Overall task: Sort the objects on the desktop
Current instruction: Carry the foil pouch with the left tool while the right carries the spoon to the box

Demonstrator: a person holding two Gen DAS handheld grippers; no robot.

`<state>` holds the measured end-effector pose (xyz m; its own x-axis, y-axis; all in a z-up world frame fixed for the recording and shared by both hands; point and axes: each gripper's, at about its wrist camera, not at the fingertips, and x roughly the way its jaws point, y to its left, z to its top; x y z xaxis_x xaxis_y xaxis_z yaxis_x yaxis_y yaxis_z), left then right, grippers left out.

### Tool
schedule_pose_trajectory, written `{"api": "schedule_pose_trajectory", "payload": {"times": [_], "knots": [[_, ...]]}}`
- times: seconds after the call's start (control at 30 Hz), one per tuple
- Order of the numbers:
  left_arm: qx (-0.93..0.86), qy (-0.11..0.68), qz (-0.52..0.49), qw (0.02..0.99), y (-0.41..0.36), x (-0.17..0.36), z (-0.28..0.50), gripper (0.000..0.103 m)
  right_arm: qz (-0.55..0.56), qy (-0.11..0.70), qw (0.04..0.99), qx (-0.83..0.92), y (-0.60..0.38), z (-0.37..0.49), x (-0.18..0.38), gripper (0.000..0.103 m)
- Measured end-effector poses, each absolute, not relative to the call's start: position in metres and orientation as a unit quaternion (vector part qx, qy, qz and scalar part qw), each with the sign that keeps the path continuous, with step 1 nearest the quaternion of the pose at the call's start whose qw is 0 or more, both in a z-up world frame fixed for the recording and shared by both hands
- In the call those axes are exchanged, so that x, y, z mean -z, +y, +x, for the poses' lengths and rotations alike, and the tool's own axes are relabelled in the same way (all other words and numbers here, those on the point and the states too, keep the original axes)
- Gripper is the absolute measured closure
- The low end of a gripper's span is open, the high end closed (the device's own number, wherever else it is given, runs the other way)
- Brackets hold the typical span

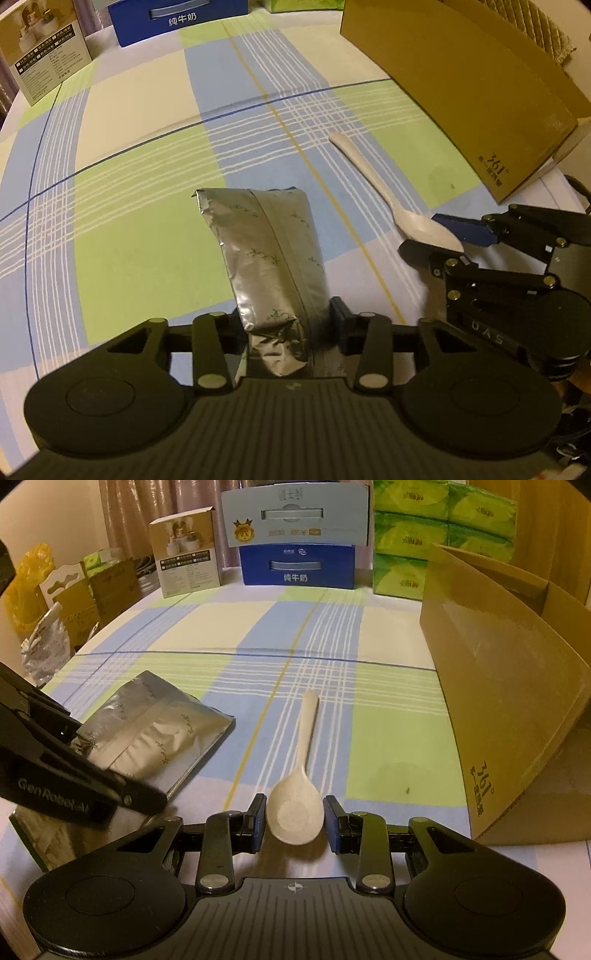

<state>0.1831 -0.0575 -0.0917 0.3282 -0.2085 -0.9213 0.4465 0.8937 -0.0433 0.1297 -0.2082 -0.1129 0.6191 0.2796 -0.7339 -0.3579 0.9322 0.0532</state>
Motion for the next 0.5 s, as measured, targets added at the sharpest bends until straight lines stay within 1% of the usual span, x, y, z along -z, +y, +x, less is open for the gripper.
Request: {"api": "schedule_pose_trajectory", "payload": {"times": [0.03, 0.1, 0.2, 0.27, 0.3, 0.5], "knots": [[0.204, 0.548, 0.111, 0.804, -0.0581, 0.0937, 0.1839, 0.056, -0.051, 0.398, 0.899, -0.178, -0.2071, 0.1292, 0.1130, 0.073], [0.210, 0.552, 0.120, 0.798, -0.0607, 0.0959, 0.1842, 0.054, -0.058, 0.396, 0.899, -0.179, -0.2056, 0.1285, 0.1135, 0.073], [0.206, 0.553, 0.131, 0.797, -0.0646, 0.0975, 0.1860, 0.053, -0.064, 0.393, 0.900, -0.178, -0.2039, 0.1273, 0.1143, 0.073], [0.203, 0.550, 0.140, 0.798, -0.0670, 0.0984, 0.1853, 0.055, -0.067, 0.392, 0.900, -0.178, -0.2030, 0.1269, 0.1147, 0.073], [0.206, 0.549, 0.141, 0.798, -0.0673, 0.0981, 0.1847, 0.059, -0.068, 0.391, 0.900, -0.179, -0.2025, 0.1270, 0.1147, 0.073], [0.212, 0.542, 0.139, 0.801, -0.0657, 0.0958, 0.1823, 0.065, -0.065, 0.391, 0.900, -0.179, -0.2032, 0.1285, 0.1146, 0.073]]}}
